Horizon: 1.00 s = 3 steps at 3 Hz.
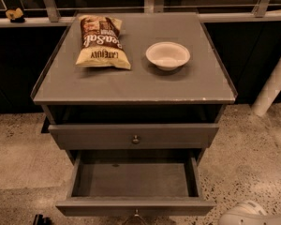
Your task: Close middle drawer
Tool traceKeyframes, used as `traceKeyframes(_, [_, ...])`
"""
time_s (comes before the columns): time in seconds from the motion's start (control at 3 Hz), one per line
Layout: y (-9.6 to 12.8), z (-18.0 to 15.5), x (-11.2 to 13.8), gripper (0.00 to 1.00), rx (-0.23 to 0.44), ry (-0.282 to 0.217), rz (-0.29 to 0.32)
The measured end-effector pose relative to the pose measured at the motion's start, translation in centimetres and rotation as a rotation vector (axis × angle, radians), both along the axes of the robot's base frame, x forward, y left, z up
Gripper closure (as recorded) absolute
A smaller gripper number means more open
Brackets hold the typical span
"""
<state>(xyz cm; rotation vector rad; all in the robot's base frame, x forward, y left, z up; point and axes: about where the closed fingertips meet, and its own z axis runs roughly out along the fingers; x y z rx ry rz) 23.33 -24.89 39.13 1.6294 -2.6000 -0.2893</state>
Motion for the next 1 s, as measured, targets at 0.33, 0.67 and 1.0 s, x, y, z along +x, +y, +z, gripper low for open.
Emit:
traceKeyframes(0.33, [2.1,-3.3,0.6,0.00,0.059,0.038,0.038])
traceKeyframes(0.67, [3.8,-4.7,2.3,0.00,0.130,0.014,0.077])
traceKeyframes(1.0, [4.9,-4.3,4.5,0.00,0.195,-0.069,0.101])
